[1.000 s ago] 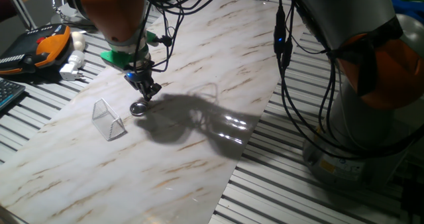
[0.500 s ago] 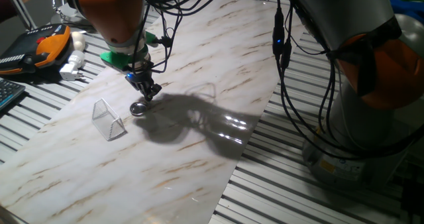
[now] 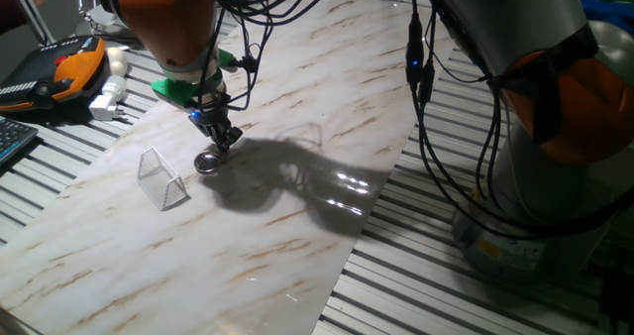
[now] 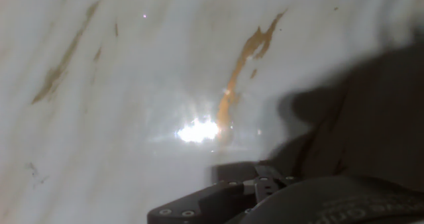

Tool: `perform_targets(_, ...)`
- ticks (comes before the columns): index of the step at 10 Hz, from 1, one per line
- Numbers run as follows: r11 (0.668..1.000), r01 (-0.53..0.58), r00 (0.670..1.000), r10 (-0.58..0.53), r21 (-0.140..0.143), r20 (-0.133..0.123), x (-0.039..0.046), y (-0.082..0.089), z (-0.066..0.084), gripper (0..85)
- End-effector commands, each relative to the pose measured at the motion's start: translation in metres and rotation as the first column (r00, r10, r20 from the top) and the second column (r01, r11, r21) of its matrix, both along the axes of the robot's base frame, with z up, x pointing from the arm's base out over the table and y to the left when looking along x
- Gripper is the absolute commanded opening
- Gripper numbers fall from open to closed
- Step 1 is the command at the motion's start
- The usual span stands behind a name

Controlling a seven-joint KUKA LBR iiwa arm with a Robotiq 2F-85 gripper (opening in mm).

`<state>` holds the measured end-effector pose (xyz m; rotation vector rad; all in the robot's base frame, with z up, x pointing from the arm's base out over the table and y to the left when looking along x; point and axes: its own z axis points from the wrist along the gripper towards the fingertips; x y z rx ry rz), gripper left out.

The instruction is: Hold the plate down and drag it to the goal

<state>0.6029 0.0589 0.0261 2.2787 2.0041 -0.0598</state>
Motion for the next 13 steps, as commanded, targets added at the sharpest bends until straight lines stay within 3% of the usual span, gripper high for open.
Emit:
perform_targets(1, 1.000, 0.001, 1.000, -0.001, 0.002, 0.000, 0.0001, 0.001, 0.000, 0.0)
perform_targets(13, 0.999, 0.022, 1.000, -0.022, 0.033, -0.009, 0.0036, 0.017, -0.002, 0.0)
